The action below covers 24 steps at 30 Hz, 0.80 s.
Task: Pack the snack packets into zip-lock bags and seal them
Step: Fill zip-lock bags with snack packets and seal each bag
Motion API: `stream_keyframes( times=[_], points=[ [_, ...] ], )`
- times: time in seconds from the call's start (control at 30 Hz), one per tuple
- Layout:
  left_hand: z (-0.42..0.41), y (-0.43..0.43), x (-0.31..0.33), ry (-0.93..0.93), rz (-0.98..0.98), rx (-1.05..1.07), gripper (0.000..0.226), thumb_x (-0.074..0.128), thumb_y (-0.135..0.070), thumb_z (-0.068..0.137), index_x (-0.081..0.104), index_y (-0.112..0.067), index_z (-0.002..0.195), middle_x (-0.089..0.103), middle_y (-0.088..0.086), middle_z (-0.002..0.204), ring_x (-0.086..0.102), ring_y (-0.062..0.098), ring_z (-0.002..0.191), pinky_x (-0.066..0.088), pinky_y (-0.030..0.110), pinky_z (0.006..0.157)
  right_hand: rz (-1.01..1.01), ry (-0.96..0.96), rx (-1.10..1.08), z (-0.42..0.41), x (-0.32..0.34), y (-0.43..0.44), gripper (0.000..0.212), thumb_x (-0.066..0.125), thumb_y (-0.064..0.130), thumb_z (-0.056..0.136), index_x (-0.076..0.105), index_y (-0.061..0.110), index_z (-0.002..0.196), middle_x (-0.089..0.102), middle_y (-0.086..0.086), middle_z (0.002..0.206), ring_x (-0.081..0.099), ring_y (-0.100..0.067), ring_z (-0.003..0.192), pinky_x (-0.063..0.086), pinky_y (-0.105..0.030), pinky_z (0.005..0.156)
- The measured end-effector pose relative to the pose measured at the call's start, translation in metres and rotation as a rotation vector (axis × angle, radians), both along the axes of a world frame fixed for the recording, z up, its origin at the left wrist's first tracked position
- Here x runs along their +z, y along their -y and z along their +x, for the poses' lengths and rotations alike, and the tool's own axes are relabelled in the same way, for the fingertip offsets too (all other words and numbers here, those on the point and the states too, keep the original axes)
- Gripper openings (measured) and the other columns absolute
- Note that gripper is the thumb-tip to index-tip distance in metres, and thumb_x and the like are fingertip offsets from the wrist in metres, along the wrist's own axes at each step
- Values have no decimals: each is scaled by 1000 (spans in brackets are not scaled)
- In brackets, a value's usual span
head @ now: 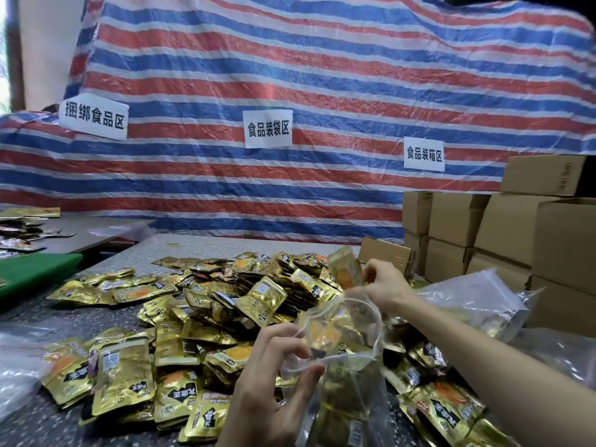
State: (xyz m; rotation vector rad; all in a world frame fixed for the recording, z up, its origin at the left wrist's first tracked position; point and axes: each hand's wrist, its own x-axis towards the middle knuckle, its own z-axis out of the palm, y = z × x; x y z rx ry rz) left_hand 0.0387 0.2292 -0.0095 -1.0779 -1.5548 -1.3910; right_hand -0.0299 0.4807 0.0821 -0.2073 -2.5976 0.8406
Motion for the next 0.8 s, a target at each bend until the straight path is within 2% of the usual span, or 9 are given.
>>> stream_keyframes(
  times=[0.13,0.23,0.3,0.4,0.53,0.6,0.67,0.73,0.8],
  points=[
    [-1,1,-1,24,0,38,19,61,-41,91,57,-22,95,61,-3,109,60,3,108,46,7,83,-569,-171,40,29,35,16,39,82,16,76,62,5,109,74,-11,100,72,-27,93,57,-47,88],
    [-1,1,-3,64,-9,63,23,62,-39,89,61,-16,92,59,-6,110,60,2,106,47,7,82,-873,-178,162,66,58,35,50,84,21,62,69,-1,104,78,-10,89,76,-24,80,59,-35,66],
    [0,1,-4,91,-13,58,20,62,-39,89,60,-20,93,59,-7,112,62,3,104,48,7,81,-985,-141,256,91,64,48,54,88,24,51,73,1,97,78,-9,87,75,-20,72,59,-31,61],
    [2,1,-2,73,16,66,17,62,-41,90,56,-25,92,59,-7,111,63,5,100,50,9,78,-846,-131,310,119,57,67,63,90,32,42,72,3,95,78,-10,89,76,-20,75,58,-34,68],
    [3,4,-1,6,62,85,18,63,-39,91,56,-23,87,56,-10,107,63,5,98,49,11,75,-454,-223,266,135,41,78,36,89,27,56,76,12,87,79,1,83,75,-9,77,51,-28,71],
    [3,4,0,-11,77,112,22,61,-44,93,56,-23,86,55,-11,106,63,6,94,51,16,72,-419,-134,279,136,34,77,32,87,25,60,76,13,87,78,3,79,72,-4,68,49,-21,63],
    [4,4,1,-9,86,128,25,59,-47,94,57,-24,85,55,-10,105,63,7,91,53,25,67,-368,-6,270,136,28,74,33,86,33,60,75,15,86,78,3,81,72,-6,71,54,-27,64],
    [5,4,1,-33,92,146,25,59,-46,95,56,-23,84,55,-8,103,61,6,89,52,26,64,-291,91,286,140,25,75,35,83,45,61,77,20,86,78,4,88,73,-10,82,59,-37,72],
    [6,4,1,-71,105,147,25,61,-41,94,57,-20,82,57,-2,99,60,6,86,50,23,64,-177,181,361,146,26,79,44,74,64,64,78,28,90,78,11,89,72,-5,81,55,-30,69]
  ],
)
